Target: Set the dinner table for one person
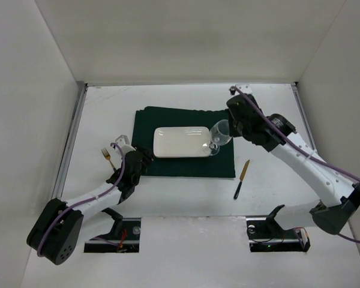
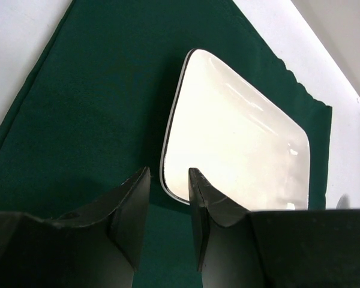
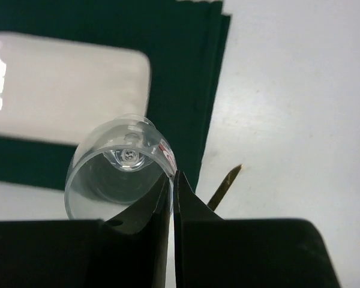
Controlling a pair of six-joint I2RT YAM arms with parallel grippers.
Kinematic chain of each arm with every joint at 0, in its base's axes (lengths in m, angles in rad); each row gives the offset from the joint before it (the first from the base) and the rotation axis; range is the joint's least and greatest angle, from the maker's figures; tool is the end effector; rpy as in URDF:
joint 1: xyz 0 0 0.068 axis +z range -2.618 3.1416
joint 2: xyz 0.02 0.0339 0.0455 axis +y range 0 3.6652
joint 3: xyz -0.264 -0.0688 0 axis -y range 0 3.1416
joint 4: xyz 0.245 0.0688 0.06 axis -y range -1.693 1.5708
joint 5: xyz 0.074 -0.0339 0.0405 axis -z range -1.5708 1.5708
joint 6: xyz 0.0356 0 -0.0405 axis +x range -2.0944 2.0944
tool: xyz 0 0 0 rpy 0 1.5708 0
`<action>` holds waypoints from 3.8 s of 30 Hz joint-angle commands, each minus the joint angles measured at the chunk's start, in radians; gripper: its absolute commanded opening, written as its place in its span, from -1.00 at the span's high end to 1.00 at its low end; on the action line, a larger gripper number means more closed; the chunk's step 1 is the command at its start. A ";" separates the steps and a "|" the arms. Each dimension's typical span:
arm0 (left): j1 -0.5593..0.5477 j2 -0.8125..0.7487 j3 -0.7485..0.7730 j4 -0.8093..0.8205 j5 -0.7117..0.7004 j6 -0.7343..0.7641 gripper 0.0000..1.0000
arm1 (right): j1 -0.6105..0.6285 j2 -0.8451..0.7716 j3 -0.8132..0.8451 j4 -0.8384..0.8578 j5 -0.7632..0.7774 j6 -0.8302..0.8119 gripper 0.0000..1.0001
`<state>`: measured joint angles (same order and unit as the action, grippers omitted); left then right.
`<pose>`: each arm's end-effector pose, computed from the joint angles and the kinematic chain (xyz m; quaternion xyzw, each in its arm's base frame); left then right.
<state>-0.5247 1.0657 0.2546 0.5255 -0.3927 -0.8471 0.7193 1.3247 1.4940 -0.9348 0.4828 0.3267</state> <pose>0.1860 -0.0919 0.1781 -0.2414 0.7562 -0.2514 0.5538 0.2089 0.1610 0.3968 -0.0824 0.8945 -0.0005 0.4395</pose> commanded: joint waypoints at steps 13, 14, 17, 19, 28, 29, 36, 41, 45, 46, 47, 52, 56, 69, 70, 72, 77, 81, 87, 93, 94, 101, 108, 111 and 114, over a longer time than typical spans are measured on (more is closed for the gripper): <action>0.025 0.045 -0.026 0.087 0.038 -0.015 0.40 | -0.251 0.358 0.319 0.240 0.051 -0.144 0.82; 0.025 0.045 -0.025 0.087 0.037 -0.015 0.40 | -0.254 0.378 0.339 0.235 0.057 -0.152 0.82; 0.027 0.066 -0.023 0.093 0.041 -0.015 0.40 | -0.263 0.425 0.373 0.234 0.063 -0.173 0.82; 0.027 0.073 -0.023 0.102 0.046 -0.018 0.40 | -0.268 0.441 0.374 0.237 0.066 -0.172 0.82; 0.029 0.094 -0.021 0.110 0.049 -0.021 0.40 | -0.283 0.502 0.376 0.252 0.063 -0.178 0.81; 0.029 0.097 -0.021 0.111 0.051 -0.021 0.40 | -0.284 0.511 0.380 0.254 0.063 -0.178 0.81; 0.030 0.106 -0.020 0.111 0.054 -0.023 0.40 | -0.291 0.539 0.390 0.269 0.051 -0.175 0.69; 0.029 0.129 -0.015 0.120 0.054 -0.026 0.40 | -0.287 0.530 0.390 0.277 0.054 -0.179 0.36; 0.030 0.117 -0.018 0.128 0.074 -0.029 0.40 | -0.289 0.489 0.385 0.277 0.053 -0.170 0.23; 0.030 0.117 -0.018 0.128 0.071 -0.027 0.40 | -0.291 0.475 0.382 0.278 0.050 -0.167 0.18; 0.030 0.119 -0.020 0.128 0.069 -0.027 0.40 | -0.292 0.458 0.379 0.280 0.050 -0.164 0.16; 0.030 0.116 -0.020 0.128 0.072 -0.027 0.40 | -0.289 0.334 0.286 0.306 0.043 -0.140 -0.08; 0.029 0.119 -0.018 0.130 0.083 -0.030 0.40 | -0.288 0.193 0.142 0.341 0.045 -0.086 -0.13; 0.027 0.089 -0.023 0.125 0.092 -0.035 0.40 | -0.120 -0.389 -0.800 0.300 0.039 0.501 0.47; 0.024 0.088 -0.021 0.128 0.092 -0.035 0.40 | -0.104 -0.410 -0.834 0.277 0.027 0.535 0.45; 0.021 0.085 -0.020 0.125 0.086 -0.033 0.40 | -0.080 -0.438 -0.880 0.249 0.010 0.589 0.33; 0.022 0.068 -0.025 0.122 0.088 -0.035 0.40 | -0.051 -0.420 -0.951 0.284 -0.072 0.615 0.22; 0.027 0.088 -0.025 0.126 0.092 -0.036 0.40 | -0.033 -0.372 -0.951 0.332 -0.095 0.600 0.22; 0.033 0.099 -0.023 0.130 0.094 -0.038 0.40 | -0.040 -0.288 -0.936 0.373 -0.124 0.588 0.30; 0.041 0.088 -0.028 0.128 0.095 -0.040 0.40 | -0.036 -0.245 -0.934 0.349 -0.127 0.618 0.40; 0.041 0.086 -0.028 0.128 0.098 -0.040 0.40 | -0.036 -0.245 -0.934 0.332 -0.122 0.623 0.40; 0.048 0.085 -0.028 0.128 0.106 -0.044 0.40 | -0.024 -0.219 -0.911 0.254 -0.125 0.673 0.38; 0.074 0.048 -0.038 0.120 0.115 -0.046 0.40 | 0.018 -0.151 -0.853 0.225 -0.190 0.673 0.39; 0.090 0.034 -0.044 0.116 0.118 -0.046 0.40 | 0.035 -0.130 -0.853 0.225 -0.216 0.676 0.39; 0.099 0.019 -0.044 0.107 0.127 -0.049 0.40 | 0.051 -0.125 -0.853 0.229 -0.230 0.689 0.33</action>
<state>-0.4374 1.1145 0.2226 0.6083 -0.2764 -0.8822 0.7502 1.1965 0.6086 -0.6914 0.2871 0.9939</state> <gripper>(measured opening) 0.298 0.326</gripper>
